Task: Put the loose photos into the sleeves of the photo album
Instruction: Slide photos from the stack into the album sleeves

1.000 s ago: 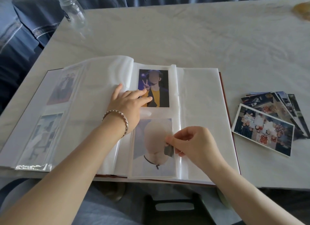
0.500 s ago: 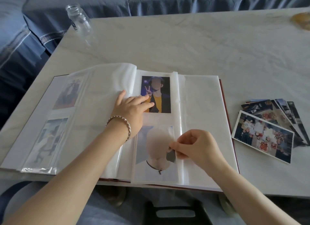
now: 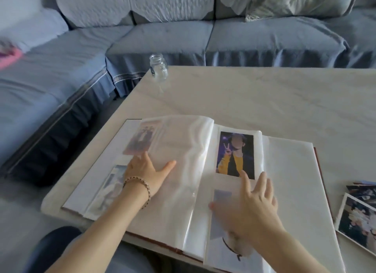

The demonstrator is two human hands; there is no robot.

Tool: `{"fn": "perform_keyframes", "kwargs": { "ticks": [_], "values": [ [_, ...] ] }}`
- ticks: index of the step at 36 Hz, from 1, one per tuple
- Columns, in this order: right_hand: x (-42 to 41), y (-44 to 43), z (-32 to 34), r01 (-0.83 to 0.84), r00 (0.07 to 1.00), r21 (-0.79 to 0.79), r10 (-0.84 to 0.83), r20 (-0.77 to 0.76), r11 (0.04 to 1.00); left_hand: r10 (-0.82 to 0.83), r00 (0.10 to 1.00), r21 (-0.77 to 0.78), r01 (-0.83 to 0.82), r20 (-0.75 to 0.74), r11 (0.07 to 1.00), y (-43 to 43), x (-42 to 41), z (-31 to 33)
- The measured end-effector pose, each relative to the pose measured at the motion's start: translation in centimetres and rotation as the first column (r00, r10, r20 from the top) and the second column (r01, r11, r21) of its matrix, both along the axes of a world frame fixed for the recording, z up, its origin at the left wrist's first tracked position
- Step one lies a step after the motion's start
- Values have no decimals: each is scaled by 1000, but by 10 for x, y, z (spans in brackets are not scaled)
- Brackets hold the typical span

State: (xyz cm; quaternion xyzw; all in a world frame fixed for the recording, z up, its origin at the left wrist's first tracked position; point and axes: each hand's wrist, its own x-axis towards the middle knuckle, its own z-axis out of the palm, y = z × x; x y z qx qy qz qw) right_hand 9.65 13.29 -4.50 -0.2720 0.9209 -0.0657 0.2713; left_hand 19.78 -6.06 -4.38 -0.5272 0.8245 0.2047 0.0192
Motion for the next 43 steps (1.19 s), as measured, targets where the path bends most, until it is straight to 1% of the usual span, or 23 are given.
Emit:
{"fn": "perform_keyframes", "kwargs": {
  "ticks": [3,5,9,13,17,21,23,25,26,27,28,29,30,31,32,33,35,36,37,39,40,41,43],
  "values": [
    [5,-19,-5,15,1000,107,-15,-6,994,20,999,0,-20,26,1000,-6,9,0],
    [5,-27,-7,32,999,131,-34,10,991,3,999,-31,-2,32,1000,-6,11,0],
    [1,-32,-6,76,996,121,-81,34,990,-50,998,-70,53,45,996,-3,15,-3],
    [-4,-26,-6,102,995,108,-104,15,989,-42,999,-123,39,-19,992,-6,23,-7],
    [-2,-26,0,109,994,105,-112,17,988,-56,998,-133,61,43,989,-2,19,-11],
    [-2,-29,0,105,994,100,-107,11,989,-46,999,-115,49,25,992,1,16,-11],
    [-3,-27,-2,102,994,100,-104,15,990,-42,998,-114,48,50,992,3,15,-10],
    [-5,-25,-3,94,995,92,-97,26,991,-62,996,-158,71,63,985,10,13,-7],
    [-7,-22,-3,92,995,74,-94,25,993,-98,995,-199,101,27,975,15,12,-6],
    [-9,-19,-2,92,996,41,-93,19,995,-156,987,-236,141,-46,962,21,9,-4],
    [-11,-15,-2,94,996,-8,-94,12,996,-226,965,-256,188,-132,948,28,6,-3],
    [-13,-10,-1,97,995,-67,-96,12,993,-283,928,-246,223,-243,943,37,2,-1],
    [-16,-5,-1,102,995,-132,-100,21,986,-298,885,-199,239,-358,950,47,-3,3],
    [-18,1,-1,111,994,-197,-106,36,974,-273,854,-115,248,-443,962,58,-8,8],
    [-21,6,-1,123,992,-261,-111,58,958,-225,838,-6,256,-498,967,68,-13,12],
    [-24,13,-1,138,989,-319,-115,89,938,-169,841,124,268,-515,955,76,-18,14],
    [-29,25,-2,171,981,-411,-115,158,896,-102,895,359,276,-434,891,87,-29,12],
    [-32,31,-3,187,976,-443,-114,186,877,-51,915,445,242,-399,862,91,-34,10],
    [-35,36,-4,205,970,-466,-117,211,860,28,918,523,200,-395,829,94,-39,10],
    [-40,44,-5,240,958,-504,-119,262,830,197,889,634,126,-414,763,97,-47,9],
    [-43,47,-6,252,952,-519,-111,286,817,253,878,674,102,-407,732,98,-50,8],
    [-46,50,-7,259,946,-531,-102,307,807,286,865,696,96,-411,712,98,-52,7],
    [-50,54,-9,277,938,-551,-96,334,787,309,841,698,108,-444,708,99,-52,4]
  ]
}}
